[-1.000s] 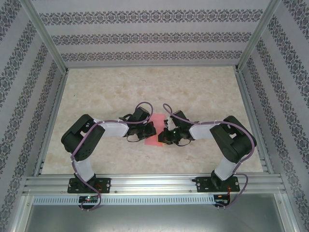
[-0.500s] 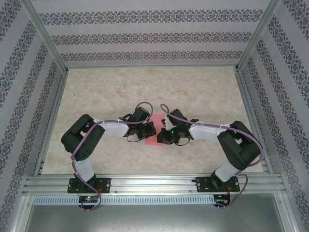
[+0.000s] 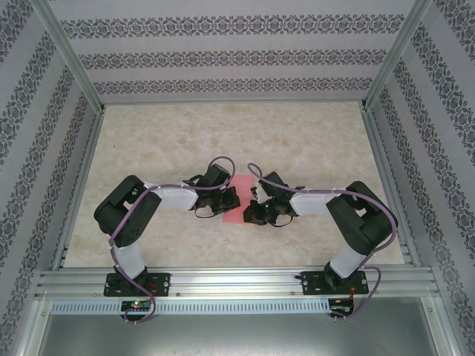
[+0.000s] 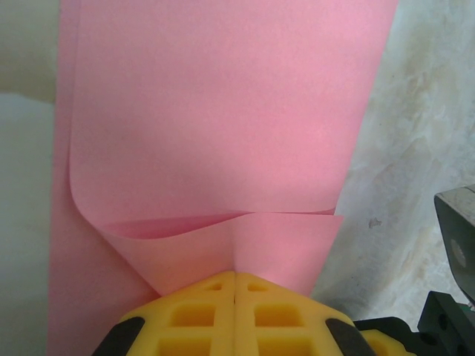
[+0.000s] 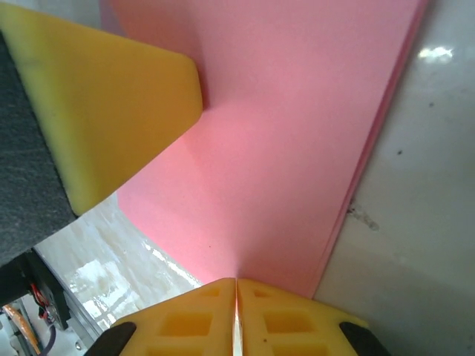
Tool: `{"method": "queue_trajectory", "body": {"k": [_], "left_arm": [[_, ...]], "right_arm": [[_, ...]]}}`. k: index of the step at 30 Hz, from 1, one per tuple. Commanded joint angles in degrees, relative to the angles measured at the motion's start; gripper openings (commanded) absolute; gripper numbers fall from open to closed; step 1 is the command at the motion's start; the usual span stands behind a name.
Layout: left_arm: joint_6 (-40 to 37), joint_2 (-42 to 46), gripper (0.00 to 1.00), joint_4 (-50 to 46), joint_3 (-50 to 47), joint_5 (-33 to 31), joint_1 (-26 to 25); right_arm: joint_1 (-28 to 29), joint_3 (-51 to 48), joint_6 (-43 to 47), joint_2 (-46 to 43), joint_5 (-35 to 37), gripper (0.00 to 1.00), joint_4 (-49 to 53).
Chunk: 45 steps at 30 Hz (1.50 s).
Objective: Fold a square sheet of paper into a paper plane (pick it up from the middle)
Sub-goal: Fold the triangle a second time at the center of the table.
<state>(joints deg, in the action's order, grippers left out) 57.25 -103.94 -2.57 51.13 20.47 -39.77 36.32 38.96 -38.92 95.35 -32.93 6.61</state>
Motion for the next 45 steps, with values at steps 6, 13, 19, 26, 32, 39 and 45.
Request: {"method": "queue_trajectory", "body": {"k": [6,13,19,26,32,39,45], "left_arm": [[-1.4,-1.0,0.05,-5.2,-1.8,-2.8,0.3],[-1.4,-1.0,0.05,-5.1,-1.7,-2.6,0.3],[-1.5,-1.0,0.05,-4.9,-1.6,-2.5,0.3],[-1.4,-0.9,0.05,-4.6,-1.5,-2.3,0.3],[-1.4,-1.0,0.05,-4.5,-1.4,-2.2,0.3],[-1.4,-0.6,0.05,-4.5,-1.3,-1.9,0.3],[-2.7,0.0,0.09,-4.6,0.0,-1.2,0.4]], "right_arm": [[-2.0,-6.8,-4.4,-1.8,0.0,0.14,-2.4],[-2.2,-9.7,-7.0,-4.3,1.0,0.12,-2.1],[-2.0,-9.3,-6.5,-10.6,3.1,0.09,4.8],[-1.7,-4.4,-8.7,-15.3,3.8,0.1,1.0],[0.1,2.1,-9.4,-5.7,2.8,0.11,-2.5],[0.3,0.7,-9.1,2.6,5.8,0.06,-1.8],[0.4,-3.4,-10.2,5.1,6.7,0.04,-3.9]]}}
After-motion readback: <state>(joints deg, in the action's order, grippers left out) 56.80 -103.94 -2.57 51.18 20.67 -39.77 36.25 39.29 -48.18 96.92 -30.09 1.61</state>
